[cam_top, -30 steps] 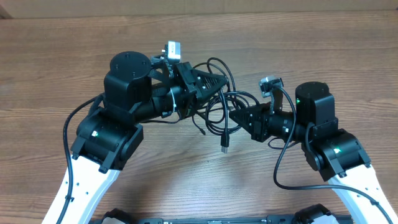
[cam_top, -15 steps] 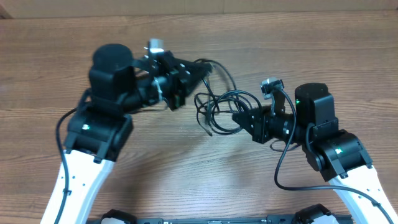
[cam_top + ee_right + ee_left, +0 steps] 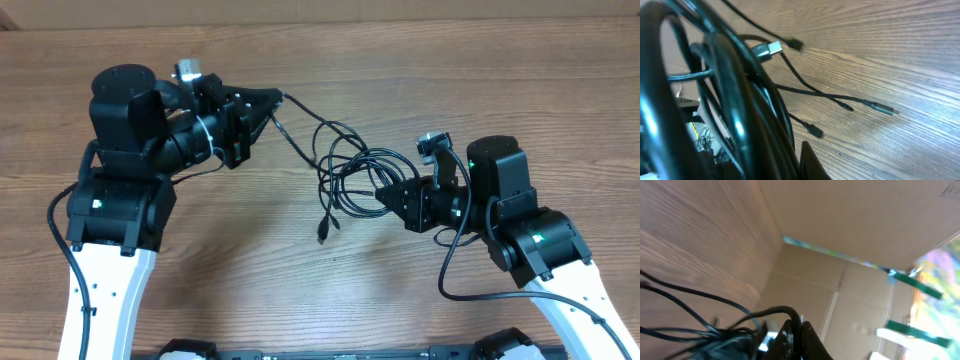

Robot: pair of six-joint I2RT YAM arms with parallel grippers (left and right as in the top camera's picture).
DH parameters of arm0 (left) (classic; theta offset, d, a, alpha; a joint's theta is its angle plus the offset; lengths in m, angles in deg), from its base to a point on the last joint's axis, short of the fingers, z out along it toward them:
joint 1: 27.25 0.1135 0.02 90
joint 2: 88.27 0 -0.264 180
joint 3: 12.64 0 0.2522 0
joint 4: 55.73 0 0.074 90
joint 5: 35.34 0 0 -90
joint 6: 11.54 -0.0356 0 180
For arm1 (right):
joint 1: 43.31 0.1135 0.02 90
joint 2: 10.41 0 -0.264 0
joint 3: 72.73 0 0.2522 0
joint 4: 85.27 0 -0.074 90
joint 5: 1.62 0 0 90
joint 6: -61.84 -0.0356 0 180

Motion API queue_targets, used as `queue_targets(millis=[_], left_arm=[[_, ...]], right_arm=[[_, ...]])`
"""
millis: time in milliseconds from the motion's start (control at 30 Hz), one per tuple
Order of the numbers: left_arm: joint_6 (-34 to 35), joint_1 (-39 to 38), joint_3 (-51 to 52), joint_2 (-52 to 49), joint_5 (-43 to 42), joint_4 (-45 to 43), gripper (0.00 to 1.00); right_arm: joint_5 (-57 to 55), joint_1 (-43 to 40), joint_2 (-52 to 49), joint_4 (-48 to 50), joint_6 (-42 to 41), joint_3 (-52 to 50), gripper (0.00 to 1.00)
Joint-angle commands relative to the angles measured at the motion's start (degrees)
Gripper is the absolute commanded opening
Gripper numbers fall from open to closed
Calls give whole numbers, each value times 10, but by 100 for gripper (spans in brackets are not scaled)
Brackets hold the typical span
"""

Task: Untangle cables

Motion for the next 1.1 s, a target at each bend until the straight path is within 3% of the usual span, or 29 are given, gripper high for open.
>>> queue_targets(millis=[0, 67, 233, 300, 467, 600, 767, 1067], left_arm=[[-148, 19, -22, 14, 45, 1, 11], [-212, 19, -22, 14, 44, 2, 23], [-384, 19, -22, 14, 61, 33, 67], [-422, 19, -22, 14, 61, 60, 77], [-504, 17, -22, 14, 57, 123, 91], [-553, 10, -22, 14, 39, 181, 96], [-536, -18, -22, 14, 28, 259, 100], [-330, -47, -22, 14, 29, 313, 100]], right_arm=[[-21, -2, 1, -7, -2, -6, 4], [-21, -2, 1, -5, -2, -6, 4], [-21, -2, 1, -2, -2, -6, 4], [-21, -2, 1, -2, -2, -6, 4], [-10, -2, 1, 10, -2, -6, 4], [26, -2, 1, 37, -3, -6, 4], [46, -2, 1, 71, -34, -6, 4], [50, -2, 1, 165, -149, -6, 4]])
